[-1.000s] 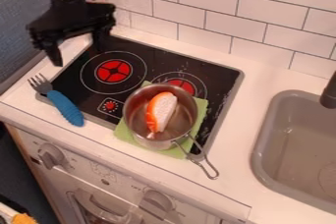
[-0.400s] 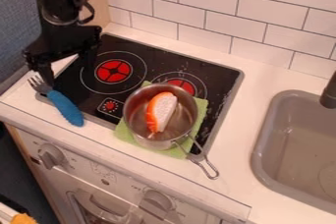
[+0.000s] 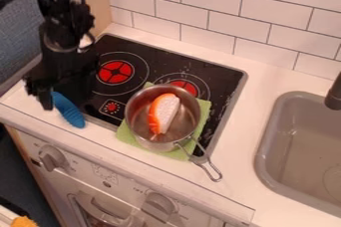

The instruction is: Moved the fork in the top right corner of the stove

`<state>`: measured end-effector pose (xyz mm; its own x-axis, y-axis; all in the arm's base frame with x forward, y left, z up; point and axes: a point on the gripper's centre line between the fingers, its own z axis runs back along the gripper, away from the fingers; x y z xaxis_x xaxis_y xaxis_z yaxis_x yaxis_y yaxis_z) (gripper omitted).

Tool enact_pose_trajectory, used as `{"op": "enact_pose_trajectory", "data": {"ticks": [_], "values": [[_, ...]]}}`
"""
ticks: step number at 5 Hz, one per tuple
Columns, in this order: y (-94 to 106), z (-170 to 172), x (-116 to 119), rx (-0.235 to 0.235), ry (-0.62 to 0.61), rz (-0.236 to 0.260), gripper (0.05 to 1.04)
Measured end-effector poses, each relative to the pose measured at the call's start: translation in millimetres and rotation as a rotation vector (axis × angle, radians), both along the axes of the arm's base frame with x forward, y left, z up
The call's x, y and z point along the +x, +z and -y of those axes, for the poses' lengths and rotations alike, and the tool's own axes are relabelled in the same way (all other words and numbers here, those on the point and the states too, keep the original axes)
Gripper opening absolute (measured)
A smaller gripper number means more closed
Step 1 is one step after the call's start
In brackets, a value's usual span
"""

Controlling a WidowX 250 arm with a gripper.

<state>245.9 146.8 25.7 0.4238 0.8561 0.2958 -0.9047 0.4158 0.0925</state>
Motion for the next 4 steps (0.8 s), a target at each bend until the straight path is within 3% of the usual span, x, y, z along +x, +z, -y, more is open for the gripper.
{"op": "enact_pose_trajectory", "data": {"ticks": [1,2,3,4], "values": [[-11.8,0.5,0.4,-0.013,-0.007,-0.019,1.000],[-14.5,-4.1,6.1,-0.013,-0.002,-0.016,0.927],[-16.8,-5.7,11.4,-0.010,-0.012,-0.015,0.652],[-17.1,-3.4,14.7,0.008,-0.047,-0.024,0.439]]}}
